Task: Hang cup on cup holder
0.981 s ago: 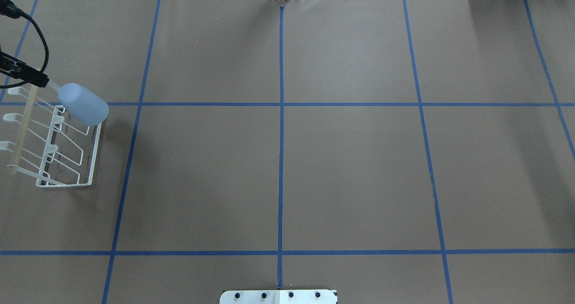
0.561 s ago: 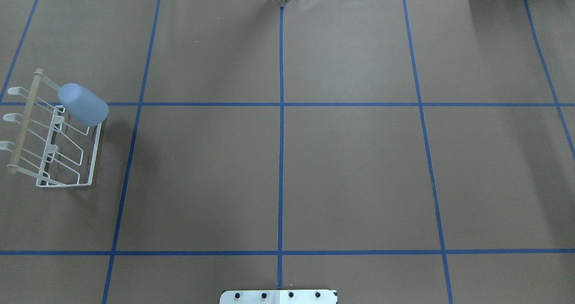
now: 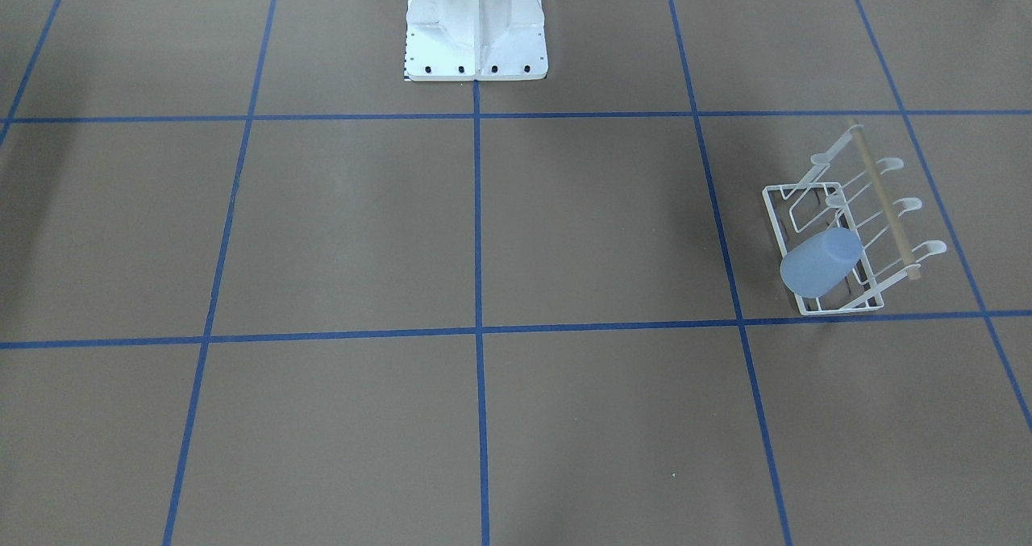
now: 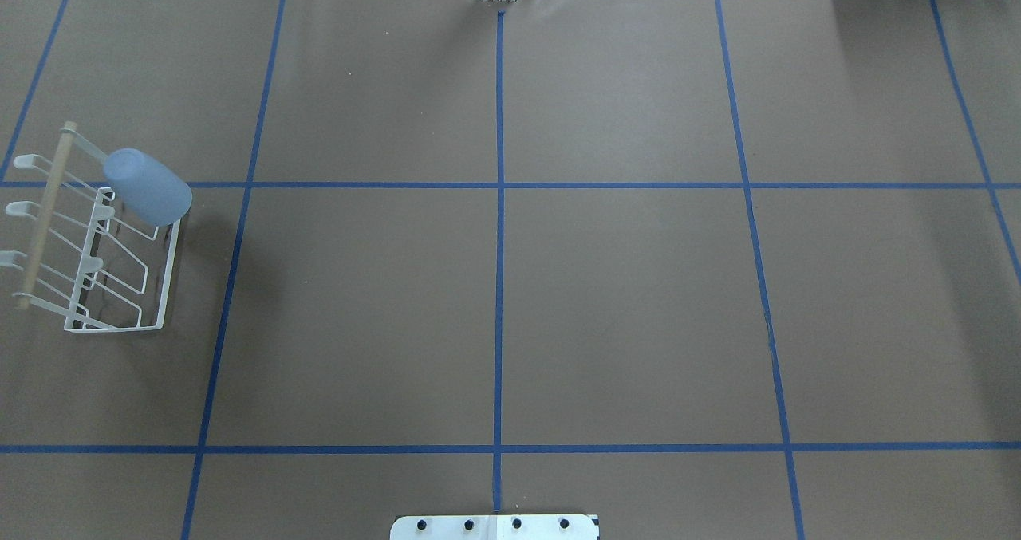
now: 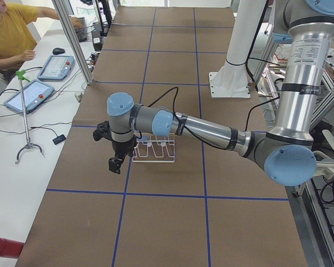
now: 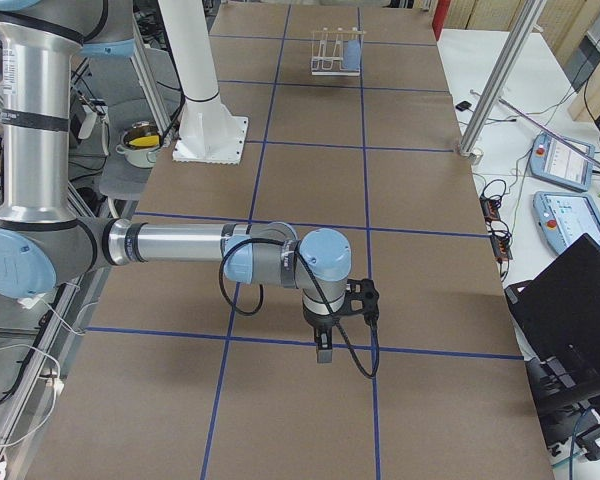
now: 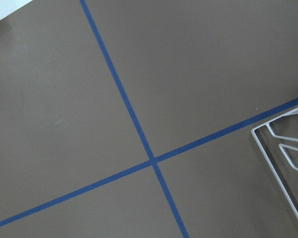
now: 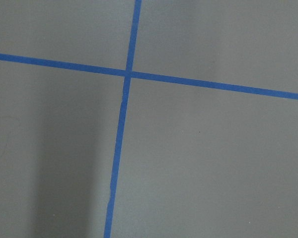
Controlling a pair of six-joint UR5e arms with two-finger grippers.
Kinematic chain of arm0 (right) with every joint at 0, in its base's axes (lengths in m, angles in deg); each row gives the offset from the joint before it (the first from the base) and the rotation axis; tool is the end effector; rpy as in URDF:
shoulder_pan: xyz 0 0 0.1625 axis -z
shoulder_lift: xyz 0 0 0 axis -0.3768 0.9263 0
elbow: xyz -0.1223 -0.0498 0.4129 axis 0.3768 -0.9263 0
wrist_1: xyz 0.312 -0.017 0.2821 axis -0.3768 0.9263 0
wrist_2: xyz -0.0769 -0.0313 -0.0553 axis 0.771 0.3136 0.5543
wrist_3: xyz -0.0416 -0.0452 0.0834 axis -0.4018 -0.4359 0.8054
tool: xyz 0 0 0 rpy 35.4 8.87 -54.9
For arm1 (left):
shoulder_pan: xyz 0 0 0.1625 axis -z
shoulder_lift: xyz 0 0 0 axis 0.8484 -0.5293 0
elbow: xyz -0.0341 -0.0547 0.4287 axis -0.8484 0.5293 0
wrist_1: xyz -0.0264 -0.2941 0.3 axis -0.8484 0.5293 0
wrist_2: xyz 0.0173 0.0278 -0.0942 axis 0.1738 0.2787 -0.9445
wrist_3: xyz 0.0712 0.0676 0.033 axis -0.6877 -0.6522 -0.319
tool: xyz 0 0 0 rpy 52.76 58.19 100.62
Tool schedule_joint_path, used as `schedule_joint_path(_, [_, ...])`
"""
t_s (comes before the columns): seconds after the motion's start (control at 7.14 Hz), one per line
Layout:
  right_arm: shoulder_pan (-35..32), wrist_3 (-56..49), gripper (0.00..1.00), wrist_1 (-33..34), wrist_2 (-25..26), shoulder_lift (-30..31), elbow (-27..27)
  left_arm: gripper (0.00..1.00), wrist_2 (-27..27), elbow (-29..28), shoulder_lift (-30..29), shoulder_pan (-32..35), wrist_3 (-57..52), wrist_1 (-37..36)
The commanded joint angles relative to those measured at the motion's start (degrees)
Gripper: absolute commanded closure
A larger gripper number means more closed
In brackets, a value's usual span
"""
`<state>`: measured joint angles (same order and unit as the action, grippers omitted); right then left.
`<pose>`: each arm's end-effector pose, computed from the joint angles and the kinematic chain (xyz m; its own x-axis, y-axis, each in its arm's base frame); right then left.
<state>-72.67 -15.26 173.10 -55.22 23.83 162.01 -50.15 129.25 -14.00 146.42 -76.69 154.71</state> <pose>0.1035 -0.4436 0.6526 0.7588 -0.0890 0.6452 0.0431 0.9953 0.0866 -0.0564 -0.5449 0.5785 0.7901 0.2536 -0.5581 -0.1426 0.9615 0.2351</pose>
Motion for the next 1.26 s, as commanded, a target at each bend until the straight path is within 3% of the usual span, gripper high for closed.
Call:
schedule_joint_path(0.0, [-0.1, 0.9, 0.0, -0.1, -0.2, -0.2, 0.0, 0.01, -4.4, -0.3, 1.2, 0.7, 8.6, -0.1])
schedule_joint_path(0.14, [0.0, 4.0, 0.0, -0.5, -0.2, -0.4, 0.2, 0.01, -7.7, 0.1, 3.4, 0.8, 8.5, 0.4])
schedule_joint_path(0.42, [1.1, 7.1, 0.0, -0.9, -0.3, -0.9, 0.4, 0.01, -7.8, 4.0, 5.7, 0.7, 8.9, 0.4])
schedule_joint_path(1.12, [1.8, 7.6, 0.0, -0.9, -0.5, -1.2, 1.0, 0.01, -7.4, 4.5, 6.9, 0.5, 8.4, 0.5])
